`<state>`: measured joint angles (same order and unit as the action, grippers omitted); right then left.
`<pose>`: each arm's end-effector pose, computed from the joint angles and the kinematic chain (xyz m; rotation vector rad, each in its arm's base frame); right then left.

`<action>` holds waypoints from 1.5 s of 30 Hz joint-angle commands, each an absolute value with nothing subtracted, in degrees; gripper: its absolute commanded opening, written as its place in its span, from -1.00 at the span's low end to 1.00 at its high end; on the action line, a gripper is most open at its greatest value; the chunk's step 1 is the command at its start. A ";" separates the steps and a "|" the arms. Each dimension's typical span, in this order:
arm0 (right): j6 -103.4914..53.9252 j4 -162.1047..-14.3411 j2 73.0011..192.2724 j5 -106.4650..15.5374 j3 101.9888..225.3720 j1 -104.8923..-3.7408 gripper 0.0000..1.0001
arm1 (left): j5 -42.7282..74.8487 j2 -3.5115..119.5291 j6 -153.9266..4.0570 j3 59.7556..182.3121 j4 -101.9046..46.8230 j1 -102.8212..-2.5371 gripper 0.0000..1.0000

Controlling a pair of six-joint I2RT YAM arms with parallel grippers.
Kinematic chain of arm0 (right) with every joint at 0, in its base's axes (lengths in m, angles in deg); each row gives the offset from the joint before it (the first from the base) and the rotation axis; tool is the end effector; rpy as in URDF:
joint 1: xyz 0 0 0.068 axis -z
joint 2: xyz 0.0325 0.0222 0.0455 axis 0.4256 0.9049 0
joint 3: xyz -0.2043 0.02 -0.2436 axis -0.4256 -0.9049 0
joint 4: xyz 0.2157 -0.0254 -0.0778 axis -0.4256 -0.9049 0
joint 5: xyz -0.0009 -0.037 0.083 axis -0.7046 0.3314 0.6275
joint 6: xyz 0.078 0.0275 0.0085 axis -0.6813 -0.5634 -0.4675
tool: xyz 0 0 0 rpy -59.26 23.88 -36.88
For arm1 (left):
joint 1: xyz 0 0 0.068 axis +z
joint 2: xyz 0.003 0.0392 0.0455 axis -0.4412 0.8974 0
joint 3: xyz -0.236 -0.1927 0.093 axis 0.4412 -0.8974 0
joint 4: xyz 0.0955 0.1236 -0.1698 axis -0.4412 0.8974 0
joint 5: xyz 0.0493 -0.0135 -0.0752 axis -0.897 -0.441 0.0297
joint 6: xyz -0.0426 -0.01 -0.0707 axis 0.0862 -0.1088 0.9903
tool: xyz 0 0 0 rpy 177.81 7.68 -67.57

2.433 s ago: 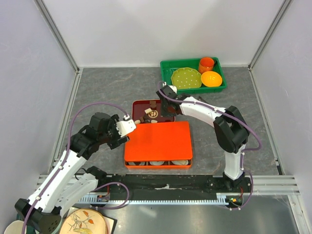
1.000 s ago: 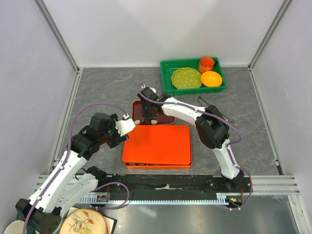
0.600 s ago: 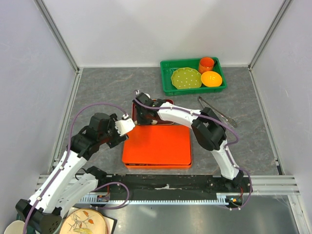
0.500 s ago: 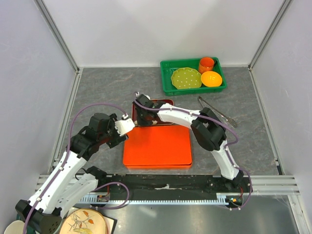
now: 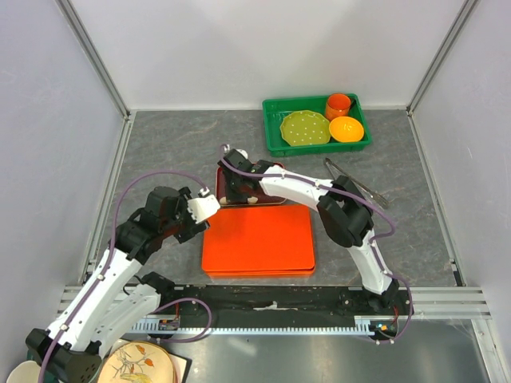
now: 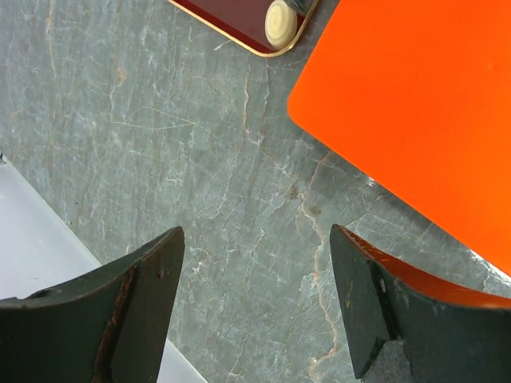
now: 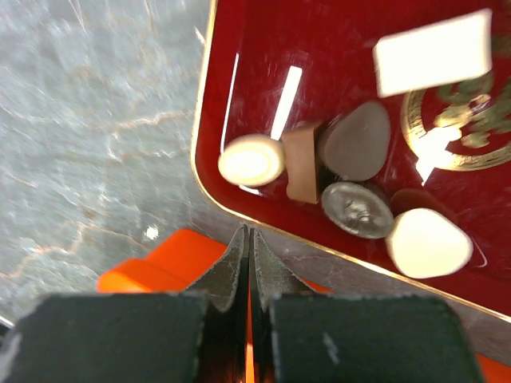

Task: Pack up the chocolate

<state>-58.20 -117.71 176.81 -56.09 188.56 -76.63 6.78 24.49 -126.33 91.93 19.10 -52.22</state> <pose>0.3154 0.3897 0.2135 -0.2348 2.6137 0.5491 0.0954 -0.0453 0.2848 1.2599 1.9618 0.1411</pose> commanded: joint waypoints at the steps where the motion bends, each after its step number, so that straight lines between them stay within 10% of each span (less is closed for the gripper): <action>1: -57.87 -119.88 170.22 -62.06 190.88 -73.19 -1.00 | 5.60 24.00 -126.95 89.82 16.93 -51.67 0.61; 21: -54.53 -117.32 118.45 -82.62 145.88 -82.58 -1.00 | 7.53 28.30 -121.76 91.84 16.30 -48.06 0.63; 26: -54.01 -122.42 115.46 -85.62 145.97 -82.58 0.07 | 9.73 28.92 -117.90 95.35 17.80 -48.07 0.93; 28: -53.65 -122.70 113.53 -88.07 145.62 -82.58 0.96 | 10.61 29.53 -116.32 96.15 18.50 -48.06 0.99; 45: -48.38 -123.57 112.64 -93.80 148.07 -82.14 0.96 | 23.36 44.65 -101.82 106.26 11.48 -44.73 0.99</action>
